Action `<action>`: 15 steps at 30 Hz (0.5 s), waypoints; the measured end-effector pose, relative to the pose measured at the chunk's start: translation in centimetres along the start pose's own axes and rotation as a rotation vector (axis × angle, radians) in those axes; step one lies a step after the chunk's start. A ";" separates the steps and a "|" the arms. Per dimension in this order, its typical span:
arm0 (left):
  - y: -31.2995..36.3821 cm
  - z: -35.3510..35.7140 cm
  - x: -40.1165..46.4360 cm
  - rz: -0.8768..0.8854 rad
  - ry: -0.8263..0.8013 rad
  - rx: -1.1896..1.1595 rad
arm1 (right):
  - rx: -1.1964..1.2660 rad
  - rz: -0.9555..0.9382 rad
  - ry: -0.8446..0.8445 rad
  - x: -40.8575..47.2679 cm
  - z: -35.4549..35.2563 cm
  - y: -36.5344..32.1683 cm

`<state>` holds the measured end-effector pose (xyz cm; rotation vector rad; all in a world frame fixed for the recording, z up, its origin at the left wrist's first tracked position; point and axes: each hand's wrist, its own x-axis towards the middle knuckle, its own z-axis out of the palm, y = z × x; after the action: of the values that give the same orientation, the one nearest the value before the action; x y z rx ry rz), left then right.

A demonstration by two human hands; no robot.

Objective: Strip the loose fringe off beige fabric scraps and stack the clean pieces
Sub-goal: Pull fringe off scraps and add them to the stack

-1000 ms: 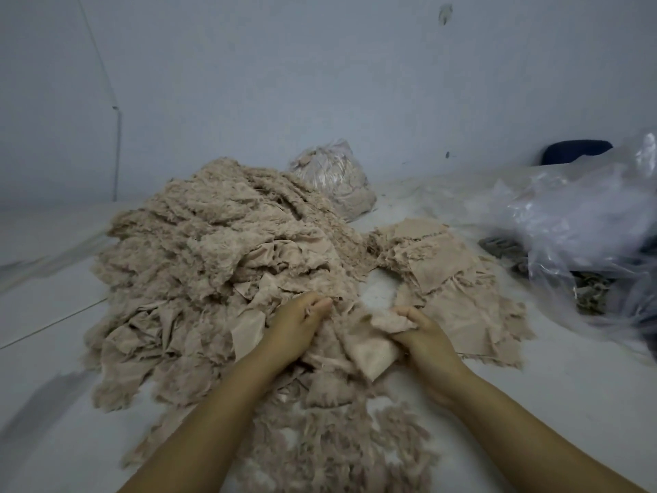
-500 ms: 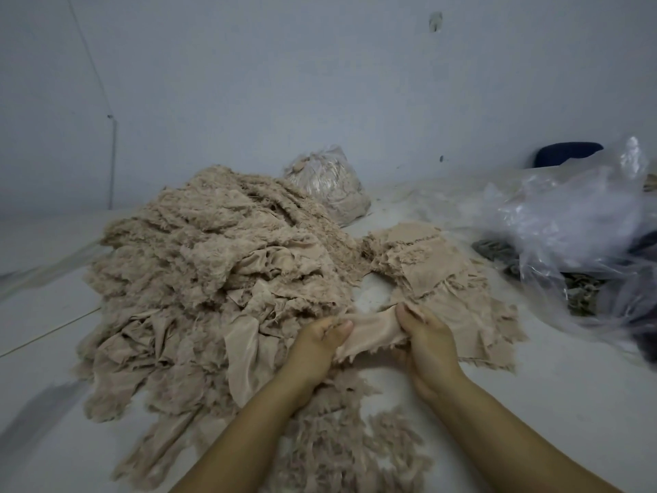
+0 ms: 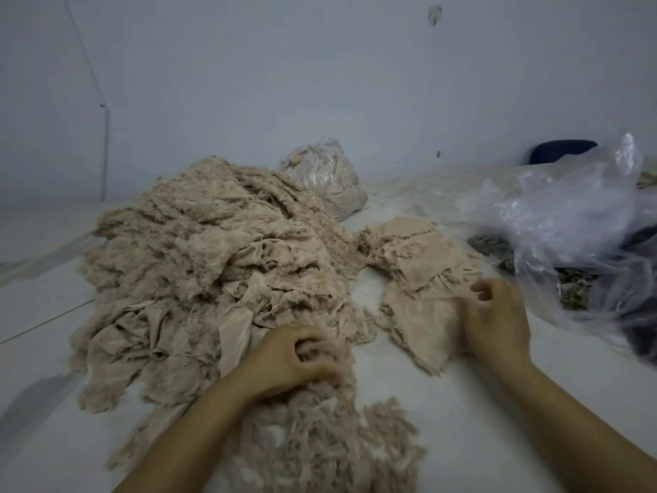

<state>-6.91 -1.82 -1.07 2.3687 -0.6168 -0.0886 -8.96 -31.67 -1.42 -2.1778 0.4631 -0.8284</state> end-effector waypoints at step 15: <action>-1.9 -3.9 -1.9 -0.185 0.207 0.019 | 0.085 -0.595 -0.805 -9.0 7.7 -7.9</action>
<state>-6.92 2.61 0.49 2.4095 -0.3008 0.0808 -9.73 -17.55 -3.15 -2.3592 -0.6289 -0.1808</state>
